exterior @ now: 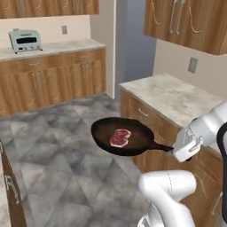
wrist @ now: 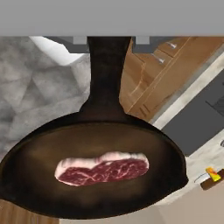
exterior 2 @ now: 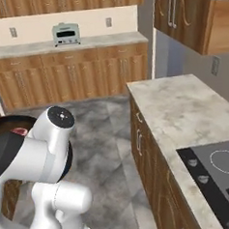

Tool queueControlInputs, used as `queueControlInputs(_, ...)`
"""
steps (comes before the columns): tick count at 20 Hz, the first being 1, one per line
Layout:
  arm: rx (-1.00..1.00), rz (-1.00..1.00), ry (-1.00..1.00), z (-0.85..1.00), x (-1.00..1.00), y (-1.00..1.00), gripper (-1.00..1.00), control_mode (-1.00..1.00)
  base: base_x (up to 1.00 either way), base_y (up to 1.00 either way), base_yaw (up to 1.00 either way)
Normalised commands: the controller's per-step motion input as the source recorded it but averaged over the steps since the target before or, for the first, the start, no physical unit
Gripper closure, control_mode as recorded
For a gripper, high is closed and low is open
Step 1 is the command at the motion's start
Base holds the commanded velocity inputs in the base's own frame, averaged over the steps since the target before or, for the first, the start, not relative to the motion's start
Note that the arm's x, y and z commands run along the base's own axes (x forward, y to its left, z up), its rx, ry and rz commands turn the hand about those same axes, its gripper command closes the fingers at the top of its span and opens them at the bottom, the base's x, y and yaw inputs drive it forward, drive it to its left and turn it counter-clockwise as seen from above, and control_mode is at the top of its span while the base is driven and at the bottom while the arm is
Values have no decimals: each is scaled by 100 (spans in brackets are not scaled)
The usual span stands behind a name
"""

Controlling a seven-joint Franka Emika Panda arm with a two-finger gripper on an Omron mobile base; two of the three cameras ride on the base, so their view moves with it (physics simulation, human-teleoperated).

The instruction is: Pick up the pan with the steak in it and place it on the dining table. Then place the steak on the plate.

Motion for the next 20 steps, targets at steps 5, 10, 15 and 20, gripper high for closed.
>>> queueControlInputs(5, 0, 0, 0, 0, 0, 0, 100, 100, -5, 0, 50)
queueControlInputs(10, 0, 0, 0, 0, 0, 0, 100, 100, -5, 0, 50)
queueControlInputs(15, 0, 0, 0, 0, 0, 0, 100, 100, -7, 0, 50)
queueControlInputs(20, 0, 0, 0, 0, 0, 0, 100, 100, -22, -13, 47)
